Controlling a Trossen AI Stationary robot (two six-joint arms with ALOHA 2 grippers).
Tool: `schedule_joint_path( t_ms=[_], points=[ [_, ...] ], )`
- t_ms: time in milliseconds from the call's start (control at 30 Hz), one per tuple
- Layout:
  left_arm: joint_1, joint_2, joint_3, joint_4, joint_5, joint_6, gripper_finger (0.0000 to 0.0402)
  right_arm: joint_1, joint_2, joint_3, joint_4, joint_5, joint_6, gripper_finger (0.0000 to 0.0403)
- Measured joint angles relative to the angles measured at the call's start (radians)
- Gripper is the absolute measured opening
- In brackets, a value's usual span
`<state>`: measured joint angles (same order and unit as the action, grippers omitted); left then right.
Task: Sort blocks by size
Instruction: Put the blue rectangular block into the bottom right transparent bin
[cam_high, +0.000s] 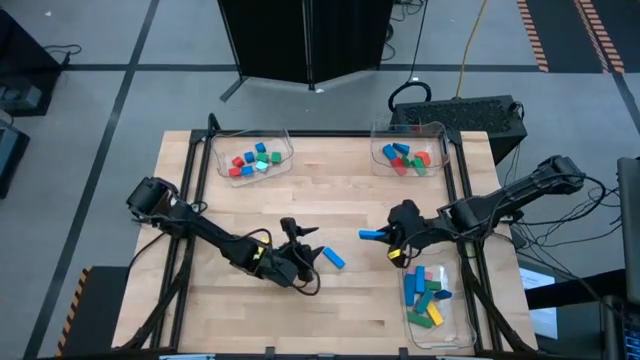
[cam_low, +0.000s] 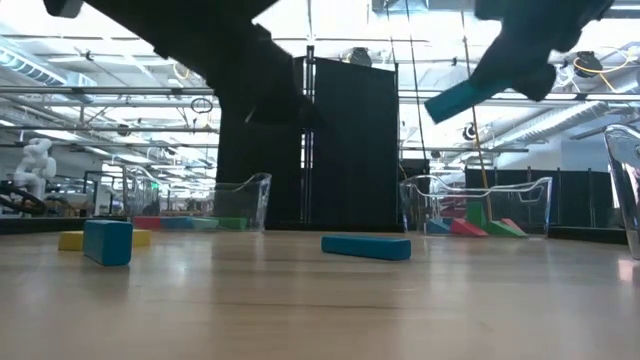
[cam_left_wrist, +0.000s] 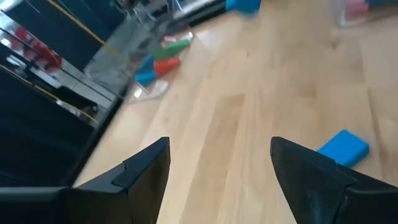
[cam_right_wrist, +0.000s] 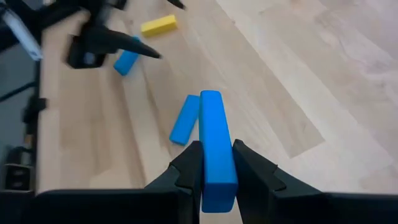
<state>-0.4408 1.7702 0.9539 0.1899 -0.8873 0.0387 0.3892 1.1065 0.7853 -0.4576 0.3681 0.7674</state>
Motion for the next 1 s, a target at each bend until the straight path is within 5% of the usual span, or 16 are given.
schedule_joint_path(
  t_ms=[333, 567, 1000],
  points=[
    [0.063, 0.001, 0.000, -0.080, 0.159, -0.087, 0.0276, 0.084, -0.120, 0.000, -0.071, -0.008, 0.029, 0.0061],
    [0.086, 0.001, 0.000, -0.103, 0.258, -0.111, 0.0276, 0.151, -0.171, 0.000, -0.156, -0.109, 0.088, 0.0061],
    [0.115, 0.002, 0.000, -0.125, 0.250, -0.083, 0.0276, 0.252, -0.188, 0.000, -0.177, -0.300, 0.193, 0.0061]
  ],
)
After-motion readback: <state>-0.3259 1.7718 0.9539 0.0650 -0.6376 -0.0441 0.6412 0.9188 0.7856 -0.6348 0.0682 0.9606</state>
